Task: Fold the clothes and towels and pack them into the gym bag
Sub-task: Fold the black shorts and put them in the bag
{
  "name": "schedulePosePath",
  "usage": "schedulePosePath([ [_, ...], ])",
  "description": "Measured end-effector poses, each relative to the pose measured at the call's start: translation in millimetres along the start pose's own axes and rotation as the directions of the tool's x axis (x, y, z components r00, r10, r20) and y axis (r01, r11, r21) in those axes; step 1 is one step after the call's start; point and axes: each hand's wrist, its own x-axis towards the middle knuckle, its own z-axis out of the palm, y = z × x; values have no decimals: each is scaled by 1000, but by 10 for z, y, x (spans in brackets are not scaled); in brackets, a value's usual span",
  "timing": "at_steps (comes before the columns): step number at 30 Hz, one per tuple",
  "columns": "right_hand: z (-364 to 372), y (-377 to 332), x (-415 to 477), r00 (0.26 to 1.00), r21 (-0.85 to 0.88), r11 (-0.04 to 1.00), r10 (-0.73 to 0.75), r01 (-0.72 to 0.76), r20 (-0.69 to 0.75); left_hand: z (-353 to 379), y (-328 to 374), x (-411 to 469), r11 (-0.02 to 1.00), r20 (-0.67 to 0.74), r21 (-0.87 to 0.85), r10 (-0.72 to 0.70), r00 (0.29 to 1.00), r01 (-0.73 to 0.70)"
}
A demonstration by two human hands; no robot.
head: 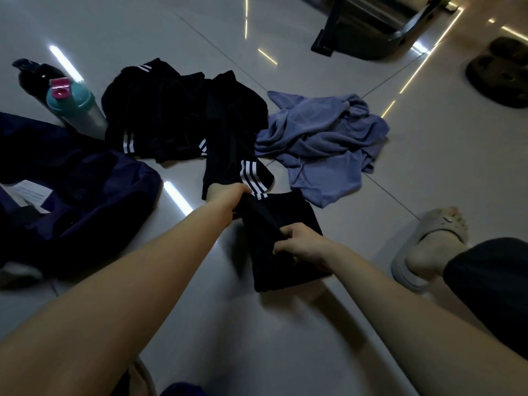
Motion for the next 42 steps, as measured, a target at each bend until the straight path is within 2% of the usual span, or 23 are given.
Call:
schedulePosePath([
  [6, -390, 377, -69, 988, 45, 995, 97, -92, -121, 609, -50, -3, 994, 106, 17, 101, 989, -104],
  [11, -614, 701, -42, 968, 93, 978, 201, -189, -151, 972, -165, 98, 990, 223, 107, 70, 972, -95],
  [13, -660, 792, -2, 954, 121, 972, 221, -199, -203, 1027, -230, 130, 975, 289, 165, 95, 953, -148],
  [14, -671, 827, 9, 944, 145, 968, 235, -205, -231, 1025, -286, 120, 951, 327, 217, 142, 934, -221],
  [15, -678, 866, 30, 934, 164, 963, 251, -215, -253, 994, -359, 96, 877, 368, 316, 240, 898, -363],
  [16, -678, 894, 45, 928, 164, 961, 260, -222, -267, 937, -452, 69, 705, 417, 456, 369, 831, -543],
  [17, -675, 930, 66, 925, 139, 963, 261, -230, -276, 867, -585, 77, 449, 466, 579, 502, 729, -680],
  [18, -666, 965, 88, 924, 100, 964, 264, -246, -277, 789, -731, 93, 182, 523, 647, 601, 604, -740],
  [19, -653, 1003, 107, 922, 55, 962, 271, -266, -276, 720, -875, 114, -3, 567, 682, 634, 526, -731],
  [20, -635, 1033, 117, 921, 18, 959, 278, -284, -275, 671, -998, 133, -103, 594, 706, 625, 507, -701],
  [22, -587, 1100, 142, 916, -32, 952, 284, -305, -283, 640, -1186, 194, -200, 621, 750, 538, 569, -630],
  [26, -507, 1191, 159, 902, -204, 922, 244, -330, -355, 704, -1335, 278, -293, 626, 778, 435, 647, -556],
  [28, -480, 1200, 102, 878, -367, 857, 181, -362, -443, 712, -1369, 293, -327, 617, 787, 419, 666, -523],
  [29, -462, 1197, 77, 861, -465, 808, 98, -362, -499, 711, -1381, 302, -339, 609, 793, 421, 672, -506],
  [31, -398, 1178, 59, 815, -651, 715, -203, -256, -543, 718, -1380, 300, -345, 596, 802, 408, 691, -488],
  [33, -341, 1192, 121, 799, -825, 562, -467, -62, -378, 728, -1364, 295, -342, 600, 799, 400, 693, -494],
  [34, -339, 1237, 169, 822, -890, 454, -519, 33, -235, 708, -1349, 294, -326, 605, 796, 402, 688, -510],
  [35, -345, 1299, 202, 858, -926, 362, -503, 105, -100, 665, -1335, 283, -299, 618, 786, 416, 668, -541],
  [36, -354, 1357, 215, 893, -937, 317, -451, 144, -15, 596, -1335, 262, -277, 641, 762, 442, 627, -585],
  [38, -370, 1445, 208, 929, -938, 314, -370, 145, 20, 397, -1402, 179, -324, 745, 644, 472, 472, -693],
  [40, -349, 1464, 187, 942, -942, 311, -336, 125, 14, 181, -1545, 56, -416, 856, 482, 411, 314, -771],
  [41, -336, 1424, 182, 948, -945, 303, -318, 119, 17, 92, -1620, -4, -435, 884, 440, 362, 295, -785],
  [42, -335, 1376, 188, 954, -948, 297, -299, 116, 23, 33, -1688, -42, -441, 894, 436, 312, 322, -784],
])
